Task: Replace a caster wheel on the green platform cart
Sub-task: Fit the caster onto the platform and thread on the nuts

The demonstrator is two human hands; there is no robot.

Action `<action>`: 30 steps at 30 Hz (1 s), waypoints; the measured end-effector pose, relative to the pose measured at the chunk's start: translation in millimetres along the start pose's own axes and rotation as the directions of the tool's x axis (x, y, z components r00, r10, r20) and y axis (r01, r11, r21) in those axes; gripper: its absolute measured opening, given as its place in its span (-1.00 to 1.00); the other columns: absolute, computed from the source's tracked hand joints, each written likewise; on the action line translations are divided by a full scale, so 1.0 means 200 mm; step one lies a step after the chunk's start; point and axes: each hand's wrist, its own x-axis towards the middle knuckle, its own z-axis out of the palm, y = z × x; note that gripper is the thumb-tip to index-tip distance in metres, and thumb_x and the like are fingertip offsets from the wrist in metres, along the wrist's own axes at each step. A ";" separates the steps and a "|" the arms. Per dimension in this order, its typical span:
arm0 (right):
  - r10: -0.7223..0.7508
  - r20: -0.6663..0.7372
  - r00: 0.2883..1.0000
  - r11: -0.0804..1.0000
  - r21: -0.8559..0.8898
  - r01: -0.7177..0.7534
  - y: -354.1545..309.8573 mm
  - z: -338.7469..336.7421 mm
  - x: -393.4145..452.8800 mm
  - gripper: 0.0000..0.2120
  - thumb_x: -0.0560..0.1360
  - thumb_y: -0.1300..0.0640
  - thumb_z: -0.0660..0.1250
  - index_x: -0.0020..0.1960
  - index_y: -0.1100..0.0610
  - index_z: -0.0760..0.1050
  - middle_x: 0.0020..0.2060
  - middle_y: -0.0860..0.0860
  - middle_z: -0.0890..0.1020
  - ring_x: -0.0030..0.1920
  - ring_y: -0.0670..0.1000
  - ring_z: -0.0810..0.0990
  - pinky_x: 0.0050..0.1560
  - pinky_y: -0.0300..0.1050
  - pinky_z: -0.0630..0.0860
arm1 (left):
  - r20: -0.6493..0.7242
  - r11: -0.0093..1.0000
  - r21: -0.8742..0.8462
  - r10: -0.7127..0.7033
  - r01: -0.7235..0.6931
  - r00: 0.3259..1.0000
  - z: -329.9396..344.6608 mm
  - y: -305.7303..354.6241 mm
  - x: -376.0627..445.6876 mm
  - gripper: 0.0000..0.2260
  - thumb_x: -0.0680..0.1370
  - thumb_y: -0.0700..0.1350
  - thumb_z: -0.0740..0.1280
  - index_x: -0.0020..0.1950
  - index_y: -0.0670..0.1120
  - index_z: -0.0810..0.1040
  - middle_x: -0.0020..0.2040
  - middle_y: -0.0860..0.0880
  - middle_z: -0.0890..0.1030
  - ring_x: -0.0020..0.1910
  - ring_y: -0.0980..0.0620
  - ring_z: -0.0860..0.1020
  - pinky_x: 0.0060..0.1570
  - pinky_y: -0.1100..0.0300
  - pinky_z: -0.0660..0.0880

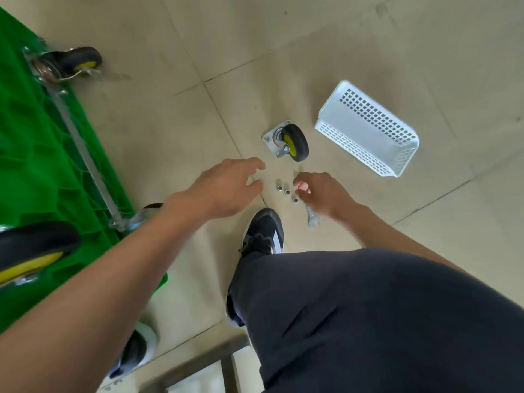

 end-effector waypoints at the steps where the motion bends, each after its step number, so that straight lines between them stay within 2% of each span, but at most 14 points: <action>1: -0.002 0.000 1.000 1.000 -0.027 0.002 0.01 0.03 0.03 -0.81 0.63 0.13 0.24 0.19 0.06 0.57 0.05 0.03 0.68 0.03 0.10 0.64 0.04 -0.04 0.55 | 0.007 1.000 -0.021 -0.011 0.012 1.000 0.01 -0.02 0.02 -0.62 0.63 0.11 0.19 0.46 0.19 0.36 0.39 0.08 0.49 0.30 -0.01 0.46 0.31 0.00 0.40; 6: -0.029 0.007 1.000 0.977 -0.210 0.030 0.04 0.22 0.19 -0.78 0.62 0.16 0.22 0.24 0.05 0.50 0.14 0.07 0.61 0.14 0.14 0.56 -0.02 -0.07 0.46 | 0.021 0.989 -0.136 -0.058 0.061 0.998 0.06 -0.13 0.04 -0.64 0.58 0.16 0.19 0.39 0.25 0.40 0.34 0.14 0.50 0.33 0.02 0.45 0.32 -0.03 0.41; 10: -0.056 0.021 0.998 0.931 -0.360 0.059 0.06 0.33 0.27 -0.74 0.58 0.15 0.28 0.27 0.05 0.45 0.16 0.08 0.55 0.23 0.14 0.48 0.14 0.07 0.47 | 0.013 0.980 -0.178 -0.084 0.085 0.996 0.07 -0.19 0.03 -0.65 0.56 0.18 0.18 0.35 0.29 0.42 0.31 0.19 0.49 0.28 0.06 0.46 0.29 0.00 0.43; 15: -0.103 0.017 0.995 0.886 -0.452 0.099 0.07 0.41 0.35 -0.67 0.57 0.15 0.36 0.32 0.12 0.44 0.19 0.12 0.52 0.20 0.19 0.49 0.16 0.09 0.49 | 0.029 0.978 -0.178 -0.104 0.108 0.994 0.11 -0.23 0.01 -0.61 0.55 0.19 0.17 0.37 0.25 0.42 0.30 0.18 0.51 0.27 0.05 0.47 0.28 -0.02 0.44; 19: -0.114 -0.045 0.992 0.871 -0.485 0.078 0.07 0.45 0.39 -0.76 0.51 0.33 0.36 0.14 0.15 0.50 0.02 0.12 0.57 0.06 0.17 0.52 0.06 0.03 0.48 | 0.042 0.980 -0.163 -0.111 0.116 0.993 0.14 -0.26 -0.01 -0.66 0.61 0.11 0.21 0.40 0.21 0.42 0.32 0.16 0.51 0.27 0.04 0.48 0.27 -0.02 0.45; 21: -0.123 -0.044 0.991 0.874 -0.478 0.087 0.06 0.44 0.40 -0.80 0.50 0.35 0.34 0.09 0.16 0.51 -0.02 0.12 0.58 0.03 0.16 0.53 0.04 0.02 0.48 | 0.043 0.980 -0.162 -0.113 0.119 0.993 0.15 -0.26 -0.03 -0.67 0.62 0.10 0.21 0.40 0.21 0.42 0.32 0.16 0.51 0.28 0.03 0.48 0.27 -0.02 0.44; 25: -0.164 -0.061 0.985 0.906 -0.404 0.126 0.03 0.39 0.35 -0.90 0.60 0.23 0.27 0.08 0.20 0.52 -0.05 0.14 0.58 0.01 0.17 0.53 -0.01 0.04 0.50 | 0.041 0.979 -0.156 -0.123 0.128 0.992 0.13 -0.24 -0.05 -0.66 0.62 0.09 0.21 0.40 0.20 0.42 0.31 0.15 0.51 0.27 0.02 0.48 0.27 -0.01 0.44; 30: -0.244 -0.122 0.962 0.926 -0.323 0.194 -0.07 0.23 0.22 -0.85 0.63 0.14 0.26 0.10 0.20 0.52 -0.03 0.14 0.59 0.03 0.18 0.54 -0.08 0.05 0.50 | -0.017 0.987 -0.144 -0.081 0.078 0.997 0.02 -0.13 -0.10 -0.66 0.62 0.06 0.20 0.41 0.18 0.42 0.31 0.12 0.51 0.29 0.03 0.47 0.30 0.00 0.42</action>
